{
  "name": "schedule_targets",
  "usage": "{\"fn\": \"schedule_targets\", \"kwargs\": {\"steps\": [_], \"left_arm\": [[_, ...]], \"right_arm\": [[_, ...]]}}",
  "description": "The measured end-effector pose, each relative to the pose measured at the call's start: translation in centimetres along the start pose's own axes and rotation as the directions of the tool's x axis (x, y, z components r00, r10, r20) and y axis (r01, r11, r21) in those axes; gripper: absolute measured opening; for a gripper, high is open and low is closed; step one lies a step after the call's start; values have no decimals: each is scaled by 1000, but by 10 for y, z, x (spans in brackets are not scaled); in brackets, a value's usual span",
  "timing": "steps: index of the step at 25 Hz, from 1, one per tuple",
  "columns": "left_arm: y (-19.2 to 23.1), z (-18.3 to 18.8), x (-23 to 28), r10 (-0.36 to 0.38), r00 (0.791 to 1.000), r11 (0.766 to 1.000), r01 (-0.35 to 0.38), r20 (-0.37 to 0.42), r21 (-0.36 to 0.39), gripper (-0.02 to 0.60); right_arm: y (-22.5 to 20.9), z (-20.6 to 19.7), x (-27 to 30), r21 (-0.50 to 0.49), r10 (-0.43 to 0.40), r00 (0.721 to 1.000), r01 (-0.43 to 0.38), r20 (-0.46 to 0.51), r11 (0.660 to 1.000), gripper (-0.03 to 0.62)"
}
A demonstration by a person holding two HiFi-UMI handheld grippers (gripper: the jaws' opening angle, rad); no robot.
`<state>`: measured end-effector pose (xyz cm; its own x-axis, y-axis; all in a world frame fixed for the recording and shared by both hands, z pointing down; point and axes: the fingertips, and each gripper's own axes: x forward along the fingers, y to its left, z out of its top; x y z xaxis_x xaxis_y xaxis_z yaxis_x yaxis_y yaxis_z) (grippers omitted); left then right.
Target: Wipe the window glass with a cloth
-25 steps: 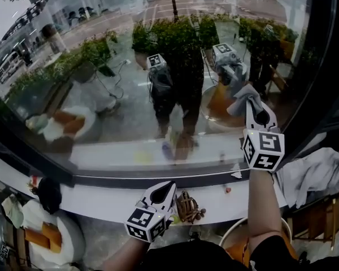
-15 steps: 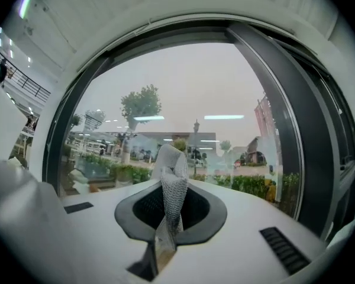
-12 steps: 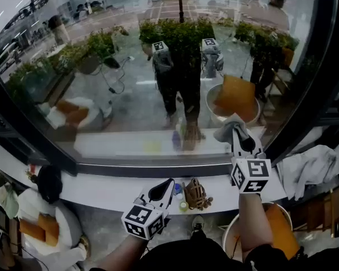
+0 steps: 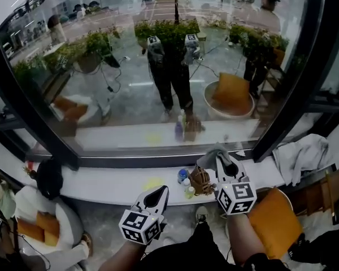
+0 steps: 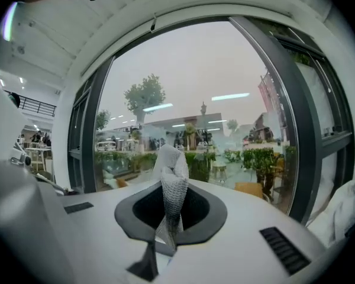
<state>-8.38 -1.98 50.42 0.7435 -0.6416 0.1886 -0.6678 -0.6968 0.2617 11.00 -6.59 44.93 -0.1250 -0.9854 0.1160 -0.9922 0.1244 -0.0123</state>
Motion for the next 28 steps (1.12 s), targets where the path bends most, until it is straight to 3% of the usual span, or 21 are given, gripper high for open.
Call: {"fn": "schedule_targets", "kwargs": {"steps": [6,11,28], "left_arm": [[-10,-18,-28,-31,999,999,31,-24,-6,8],[-22,-17,-35,-37,999,999,37,-18,0,8],[-103,-4,13,-1,1000,1000,1,21,16,8]], "right_arm": [[54,-28,-42,-2,32,998,-32,-49,999,41],[73,-34,-60,-11,64,996,-65,-60,998,41],[17,-29,-105,-16,158,985,-159,-68,987,40]]}}
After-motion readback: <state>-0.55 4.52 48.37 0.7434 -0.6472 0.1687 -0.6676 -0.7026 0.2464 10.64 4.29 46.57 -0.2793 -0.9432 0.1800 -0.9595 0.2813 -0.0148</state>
